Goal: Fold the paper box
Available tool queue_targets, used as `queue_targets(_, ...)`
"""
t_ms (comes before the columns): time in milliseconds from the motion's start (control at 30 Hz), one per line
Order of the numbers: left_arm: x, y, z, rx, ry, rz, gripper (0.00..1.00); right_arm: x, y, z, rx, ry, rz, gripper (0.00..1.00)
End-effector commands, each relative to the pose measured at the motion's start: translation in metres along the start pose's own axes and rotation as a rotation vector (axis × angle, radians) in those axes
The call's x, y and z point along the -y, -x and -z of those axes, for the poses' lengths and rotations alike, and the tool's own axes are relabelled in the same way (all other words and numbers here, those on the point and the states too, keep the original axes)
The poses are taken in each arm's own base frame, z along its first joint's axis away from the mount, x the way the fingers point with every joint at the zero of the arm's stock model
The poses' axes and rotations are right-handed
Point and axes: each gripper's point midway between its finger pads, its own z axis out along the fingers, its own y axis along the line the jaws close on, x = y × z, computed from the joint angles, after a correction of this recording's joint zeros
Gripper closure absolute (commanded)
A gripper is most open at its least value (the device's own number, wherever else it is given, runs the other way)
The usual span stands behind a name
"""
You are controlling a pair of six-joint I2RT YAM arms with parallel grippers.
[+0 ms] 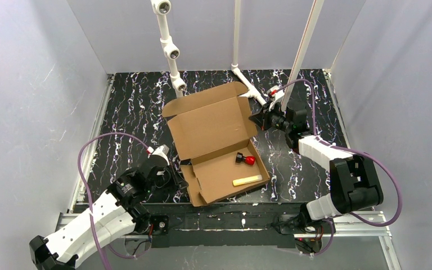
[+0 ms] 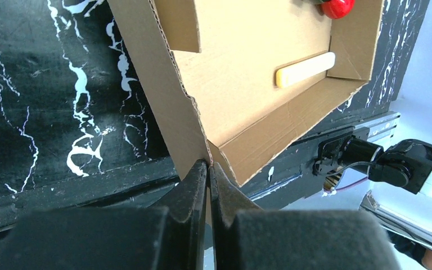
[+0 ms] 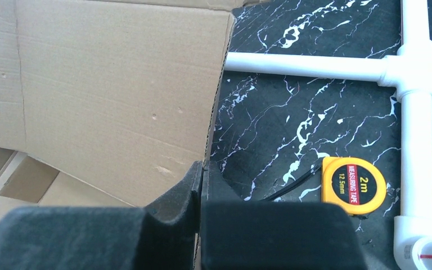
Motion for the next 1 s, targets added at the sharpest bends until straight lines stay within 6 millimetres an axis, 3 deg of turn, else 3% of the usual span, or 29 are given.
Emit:
queue_targets(0, 0.025, 0.016, 0.004, 0.036, -0.069, -0.054, 1.0, -0.012, 0.014, 0.006, 0.061, 0.026, -0.013, 0.99)
queue_targets(233, 0.052, 0.017, -0.011, -0.022, -0.133, -0.087, 1.0, -0.015, 0.011, 0.007, 0.071, 0.034, -0.039, 0.99)
queue_targets(400, 0.06, 0.024, -0.029, -0.056, -0.086, -0.129, 1.0, -0.016, 0.009, 0.007, 0.067, 0.041, -0.04, 0.99)
queue_targets(567, 0.053, 0.021, -0.038, -0.085, -0.034, -0.134, 1.0, -0.016, 0.009, 0.007, 0.066, 0.044, -0.038, 0.99)
queue_targets(733, 0.048, 0.017, -0.045, -0.113, -0.004, -0.136, 0.93, -0.016, 0.008, 0.006, 0.063, 0.046, -0.039, 0.99)
queue_targets(967, 0.034, 0.012, -0.053, -0.14, 0.048, -0.159, 0.76, -0.016, 0.008, 0.007, 0.063, 0.045, -0.038, 0.99)
